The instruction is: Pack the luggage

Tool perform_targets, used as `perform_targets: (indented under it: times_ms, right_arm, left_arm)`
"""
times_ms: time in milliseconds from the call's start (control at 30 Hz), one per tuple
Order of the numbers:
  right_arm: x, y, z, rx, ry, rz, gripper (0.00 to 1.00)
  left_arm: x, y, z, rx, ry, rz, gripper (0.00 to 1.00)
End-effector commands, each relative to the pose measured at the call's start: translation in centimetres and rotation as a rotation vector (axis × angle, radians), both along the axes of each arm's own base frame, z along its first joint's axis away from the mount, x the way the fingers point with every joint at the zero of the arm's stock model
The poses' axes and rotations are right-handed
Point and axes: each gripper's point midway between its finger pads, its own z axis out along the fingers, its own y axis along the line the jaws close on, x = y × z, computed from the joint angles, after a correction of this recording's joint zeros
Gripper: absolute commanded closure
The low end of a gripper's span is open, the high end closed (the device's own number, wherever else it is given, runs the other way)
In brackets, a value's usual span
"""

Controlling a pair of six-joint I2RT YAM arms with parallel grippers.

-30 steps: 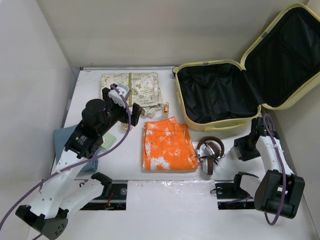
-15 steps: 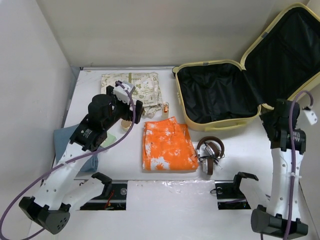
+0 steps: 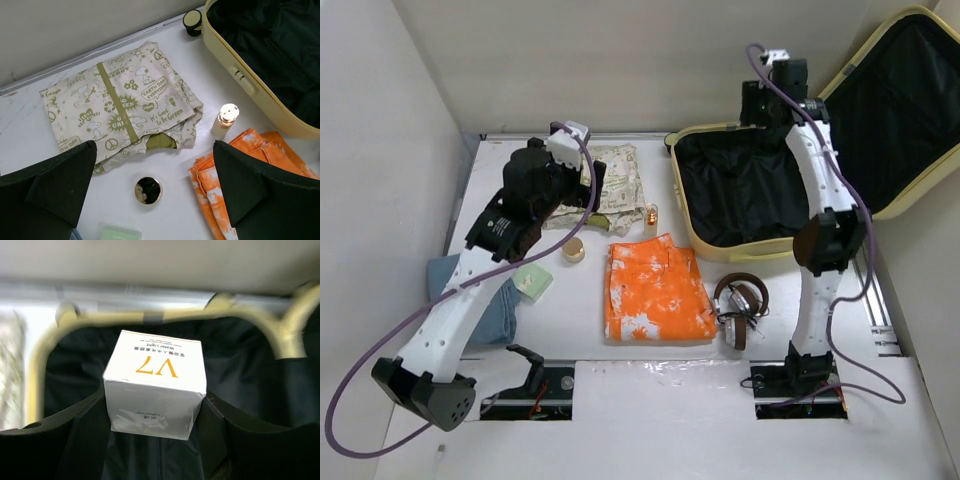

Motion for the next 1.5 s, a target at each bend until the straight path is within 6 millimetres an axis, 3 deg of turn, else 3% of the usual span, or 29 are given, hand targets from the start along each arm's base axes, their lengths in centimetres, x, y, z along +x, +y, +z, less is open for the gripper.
perform_targets:
  times_ms: [0,67,133,167,233,267,400,533,667,700,800,900,933,967,1000,1067,1200,1233,1300,1333,1400,1433,1467]
  right_arm:
    - [0.6,-1.4,-2.9,0.016,0.087,0.155,0.7]
    - [1.6,-3.5,-5.4,-0.001,0.127,0.096,0.68]
    - [2.3,-6.3,-6.4,-0.032,0.135,0.027,0.67]
    - [2.5,-6.9,-8.0,-0.047,0.16,0.039,0.67]
    - [3.3,-7.4,-8.9,-0.038,0.149,0.068,0.66]
    - [3.4,-8.5,-9.7,-0.043,0.16,0.055,0.65]
    - [4.0,-10.9,-15.5,-0.044,0.258,0.031,0.63]
    - [4.9,-10.0,-19.1,-0.055,0.298,0.09,0.6]
    - [6.6,-8.6,-19.8,-0.115,0.261,0.101,0.57]
    - [7.0,-9.1,-20.1,-0.133,0.252,0.076,0.51]
    - [7.4,-9.9,-20.3,-0.177,0.252,0.023,0.5]
    - [7.1,-10.3,-20.8,-0.184,0.276,-0.004,0.29]
    - [7.1,-10.1,-20.8,-0.178,0.275,0.005,0.13]
    - [6.7,-9.9,-21.4,-0.171,0.295,0.016,0.06]
    - [6.7,-9.9,-21.4,-0.171,0.295,0.016,0.01]
    - [6.3,-9.6,-21.7,-0.182,0.317,0.014,0.01]
    - [6.1,-9.5,-17.6,-0.203,0.257,-0.009,0.01]
    - [5.9,-9.7,-14.9,-0.209,0.214,-0.022,0.01]
    - [5.5,-9.1,-11.7,-0.211,0.161,-0.019,0.01]
    - [4.6,-9.0,-8.5,-0.202,0.118,-0.029,0.01]
    - [3.1,-7.8,-5.7,-0.177,0.092,-0.018,0.01]
    - [2.2,-5.6,-4.6,-0.147,0.083,0.007,0.01]
    - [0.1,-4.8,-2.9,-0.131,0.08,0.011,0.01]
  left_arm:
    - [1.2,0.6,1.4,0.01,-0.012,0.057,0.0]
    - [1.9,0.4,0.5,0.018,0.021,0.071,0.0]
    - [2.6,0.1,0.5,0.013,0.031,0.074,0.0]
    - [2.8,-0.1,0.0,0.019,0.041,0.074,0.0]
    - [3.3,-0.3,0.0,0.024,0.051,0.074,0.0]
    - [3.7,-0.5,-0.7,0.033,0.069,0.074,0.0]
    - [4.2,-0.9,-1.7,0.045,0.099,0.066,0.0]
    - [4.6,-1.1,-2.0,0.049,0.107,0.066,0.0]
    - [4.8,-1.0,-2.4,0.057,0.115,0.074,0.0]
    - [5.0,-1.1,-2.8,0.061,0.123,0.074,0.0]
    - [4.9,-1.0,-2.9,0.066,0.131,0.074,0.0]
    - [4.7,-0.4,-2.8,0.075,0.13,0.081,0.0]
    - [4.7,-0.4,-2.8,0.075,0.13,0.081,0.0]
    - [4.9,0.0,-2.8,0.074,0.13,0.092,0.0]
    - [4.9,0.0,-2.8,0.074,0.13,0.092,0.0]
    - [4.8,-0.2,-2.8,0.071,0.132,0.083,0.0]
    - [4.8,-0.3,-2.2,0.077,0.107,0.067,0.0]
    - [4.7,0.0,-1.9,0.077,0.097,0.077,0.0]
    - [4.5,0.2,-3.0,0.095,0.108,0.072,0.0]
    - [4.4,0.3,-2.8,0.105,0.091,0.066,0.0]
    - [4.1,0.3,-4.5,0.163,0.11,0.025,0.0]
    - [3.8,1.0,-6.3,0.193,0.179,0.034,0.0]
    - [3.9,1.7,-7.7,0.216,0.235,0.048,0.0]
